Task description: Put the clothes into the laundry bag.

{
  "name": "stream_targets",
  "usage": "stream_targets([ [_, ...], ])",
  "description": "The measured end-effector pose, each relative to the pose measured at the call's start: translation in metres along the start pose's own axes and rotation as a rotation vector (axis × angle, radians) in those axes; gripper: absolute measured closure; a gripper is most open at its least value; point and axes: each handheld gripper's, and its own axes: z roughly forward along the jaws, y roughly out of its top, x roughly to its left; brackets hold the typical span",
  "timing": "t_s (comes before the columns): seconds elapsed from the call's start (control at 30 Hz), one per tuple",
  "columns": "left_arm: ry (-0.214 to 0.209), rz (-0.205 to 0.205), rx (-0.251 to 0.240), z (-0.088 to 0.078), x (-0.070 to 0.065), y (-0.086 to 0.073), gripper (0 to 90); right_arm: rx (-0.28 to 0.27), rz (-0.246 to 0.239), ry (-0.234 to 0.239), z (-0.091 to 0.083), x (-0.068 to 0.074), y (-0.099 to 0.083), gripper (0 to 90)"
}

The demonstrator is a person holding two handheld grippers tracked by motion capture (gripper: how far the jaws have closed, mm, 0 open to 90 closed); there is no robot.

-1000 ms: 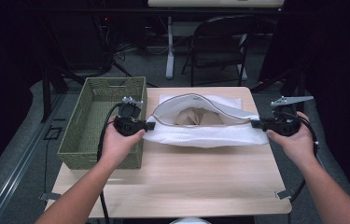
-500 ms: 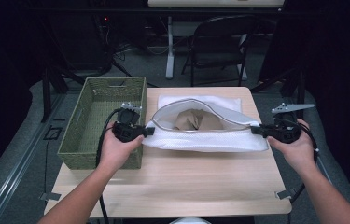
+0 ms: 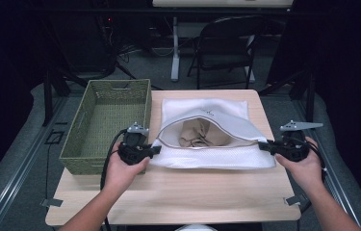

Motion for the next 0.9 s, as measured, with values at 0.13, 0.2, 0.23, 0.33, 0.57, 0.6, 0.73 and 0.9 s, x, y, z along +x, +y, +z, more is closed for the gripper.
stream_targets([
  [0.13,0.003,0.005,-0.004,0.004,-0.002,-0.012,81.6,-0.004,-0.007,-0.018,0.003,0.005,-0.016,78.0],
  [0.2,0.006,0.0,-0.007,0.007,-0.001,-0.02,81.3,-0.004,0.005,-0.016,0.008,0.009,-0.029,77.7],
  [0.23,0.005,-0.011,-0.006,0.009,-0.001,-0.023,81.3,-0.004,0.005,-0.016,0.008,0.009,-0.029,77.7],
  [0.33,-0.006,-0.037,0.007,0.016,0.001,-0.035,81.2,-0.002,0.037,0.005,0.014,0.008,-0.043,77.6],
  [0.57,-0.014,-0.055,0.022,0.03,0.003,-0.057,80.6,0.015,0.102,0.046,0.027,0.006,-0.067,77.6],
  [0.6,-0.014,-0.055,0.022,0.03,0.003,-0.057,80.5,0.015,0.102,0.046,0.027,0.006,-0.067,77.6],
  [0.73,-0.011,-0.03,0.023,0.035,0.002,-0.065,80.2,0.039,0.082,0.012,0.033,0.009,-0.076,77.1],
  [0.9,0.013,-0.001,0.033,0.042,0.0,-0.074,80.1,0.058,0.068,0.006,0.037,0.011,-0.081,76.8],
])
